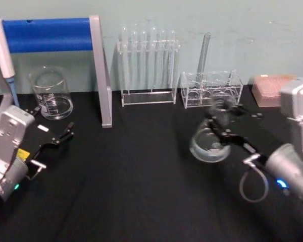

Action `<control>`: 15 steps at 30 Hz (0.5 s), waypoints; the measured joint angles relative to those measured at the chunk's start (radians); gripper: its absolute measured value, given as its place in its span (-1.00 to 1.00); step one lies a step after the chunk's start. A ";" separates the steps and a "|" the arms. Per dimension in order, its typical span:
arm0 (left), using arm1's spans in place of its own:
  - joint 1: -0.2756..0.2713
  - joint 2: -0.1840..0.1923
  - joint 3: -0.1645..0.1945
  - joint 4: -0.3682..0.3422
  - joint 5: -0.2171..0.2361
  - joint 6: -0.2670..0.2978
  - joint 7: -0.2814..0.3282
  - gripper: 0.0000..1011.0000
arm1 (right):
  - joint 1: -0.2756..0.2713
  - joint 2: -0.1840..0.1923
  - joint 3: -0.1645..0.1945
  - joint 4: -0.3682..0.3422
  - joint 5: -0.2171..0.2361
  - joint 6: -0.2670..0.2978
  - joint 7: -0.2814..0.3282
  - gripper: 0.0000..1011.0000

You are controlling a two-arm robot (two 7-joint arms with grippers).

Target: Grasp the erlenmeyer flask with one hand, shake it three times, then place it back.

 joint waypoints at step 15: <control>0.000 0.000 0.000 0.000 0.000 0.000 0.000 0.98 | 0.159 -0.016 -0.199 0.102 0.013 -0.026 0.171 -0.11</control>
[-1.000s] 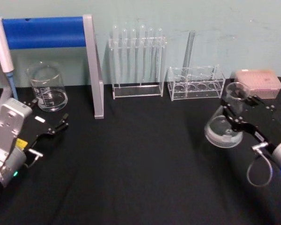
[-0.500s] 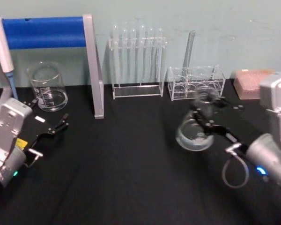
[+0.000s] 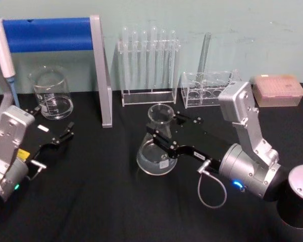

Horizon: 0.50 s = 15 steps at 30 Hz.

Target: Grasp the erlenmeyer flask with one hand, shake it three times, then place it back.

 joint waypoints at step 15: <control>0.000 0.000 0.000 0.000 0.000 0.000 0.000 0.98 | -0.049 0.039 0.110 -0.019 0.027 -0.006 -0.117 -0.11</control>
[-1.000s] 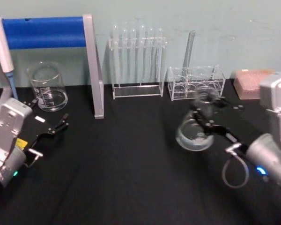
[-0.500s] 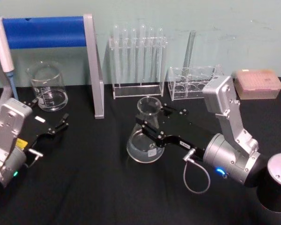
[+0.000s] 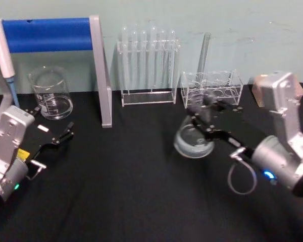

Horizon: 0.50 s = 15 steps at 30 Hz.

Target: Grasp the erlenmeyer flask with one hand, shake it three times, then place it back.

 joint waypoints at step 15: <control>0.000 0.000 0.000 0.000 0.000 0.000 0.000 0.98 | -0.140 0.016 0.193 -0.073 -0.007 0.025 -0.112 -0.11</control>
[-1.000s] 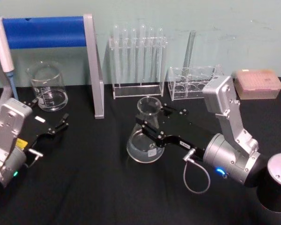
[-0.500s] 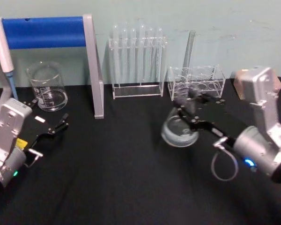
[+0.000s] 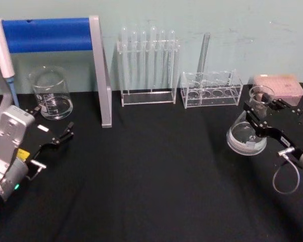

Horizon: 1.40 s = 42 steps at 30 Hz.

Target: Grasp the erlenmeyer flask with one hand, shake it three times, then place it back.

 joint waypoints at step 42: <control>0.000 0.000 0.000 0.000 0.000 0.000 0.000 0.98 | 0.171 -0.014 -0.257 0.084 0.025 -0.040 0.175 -0.11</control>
